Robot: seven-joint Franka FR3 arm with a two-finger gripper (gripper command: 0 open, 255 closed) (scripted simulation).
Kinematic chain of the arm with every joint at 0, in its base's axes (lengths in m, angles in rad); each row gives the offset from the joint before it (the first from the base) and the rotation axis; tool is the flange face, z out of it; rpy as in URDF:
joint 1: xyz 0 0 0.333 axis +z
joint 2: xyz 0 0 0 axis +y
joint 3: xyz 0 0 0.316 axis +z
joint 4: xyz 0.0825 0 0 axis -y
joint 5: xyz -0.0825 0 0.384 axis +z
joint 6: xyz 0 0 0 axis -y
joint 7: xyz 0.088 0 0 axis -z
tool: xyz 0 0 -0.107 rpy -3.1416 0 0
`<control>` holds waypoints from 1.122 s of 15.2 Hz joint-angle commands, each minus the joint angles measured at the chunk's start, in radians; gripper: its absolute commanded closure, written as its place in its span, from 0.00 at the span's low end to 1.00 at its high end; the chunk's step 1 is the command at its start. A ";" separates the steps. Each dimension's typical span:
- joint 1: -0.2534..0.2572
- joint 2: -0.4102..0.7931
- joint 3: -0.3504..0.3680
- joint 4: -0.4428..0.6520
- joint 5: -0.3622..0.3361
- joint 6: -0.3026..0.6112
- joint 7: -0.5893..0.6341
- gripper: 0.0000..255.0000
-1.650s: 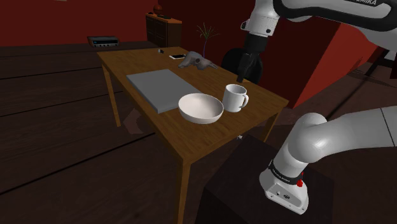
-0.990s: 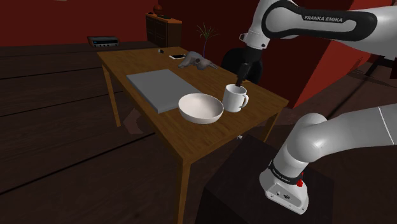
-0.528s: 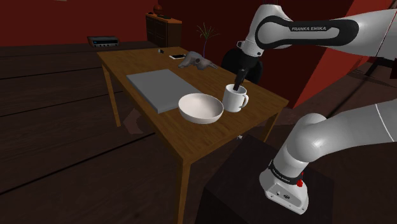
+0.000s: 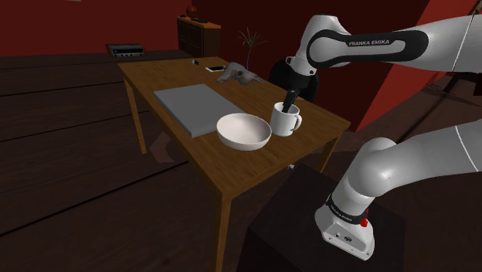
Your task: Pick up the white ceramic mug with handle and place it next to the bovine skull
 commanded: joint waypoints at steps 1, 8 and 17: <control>0.000 0.000 0.000 -0.001 0.000 0.001 0.000 0.00; 0.000 0.000 0.000 -0.001 0.000 0.001 0.000 1.00; 0.002 -0.003 0.004 0.051 0.003 -0.054 0.002 1.00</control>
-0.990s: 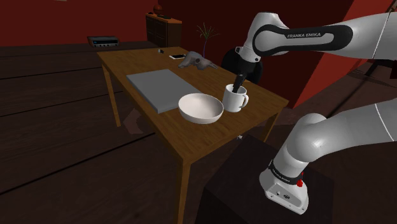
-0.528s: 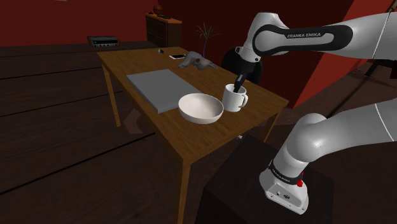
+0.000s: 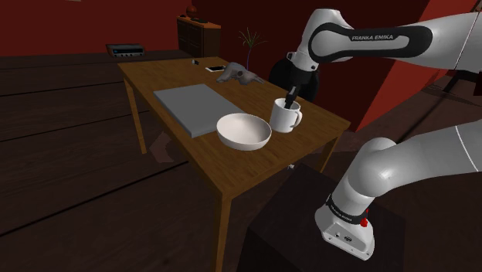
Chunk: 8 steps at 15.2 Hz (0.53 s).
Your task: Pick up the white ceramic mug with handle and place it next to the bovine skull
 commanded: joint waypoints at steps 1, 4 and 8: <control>0.001 0.000 0.002 0.026 0.001 -0.026 0.001 1.00; 0.002 0.002 0.004 0.067 0.003 -0.066 0.002 1.00; 0.004 0.007 0.008 0.124 0.006 -0.118 0.004 1.00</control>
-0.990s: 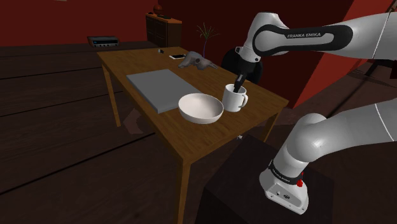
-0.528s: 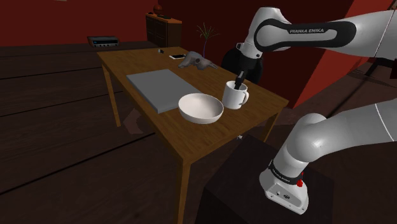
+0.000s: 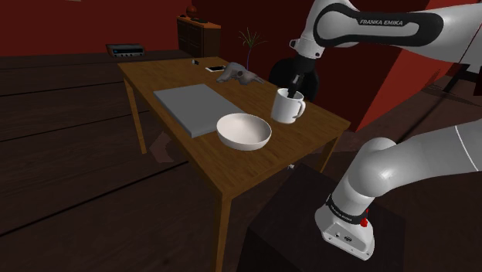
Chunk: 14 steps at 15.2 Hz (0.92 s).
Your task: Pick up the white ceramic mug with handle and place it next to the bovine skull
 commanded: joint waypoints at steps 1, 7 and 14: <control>0.001 0.005 0.000 0.029 0.001 -0.025 0.000 1.00; 0.004 0.020 0.004 0.120 0.005 -0.101 0.002 1.00; 0.008 0.046 0.007 0.234 0.010 -0.188 0.004 1.00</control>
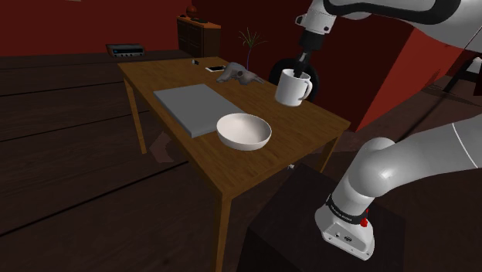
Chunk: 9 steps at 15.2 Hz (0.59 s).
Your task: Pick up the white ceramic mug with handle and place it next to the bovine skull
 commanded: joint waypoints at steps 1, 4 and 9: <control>0.002 0.011 0.002 0.036 0.002 -0.025 0.002 1.00; 0.004 0.026 0.003 0.088 0.004 -0.062 0.003 1.00; 0.006 0.049 0.004 0.163 0.007 -0.114 0.003 1.00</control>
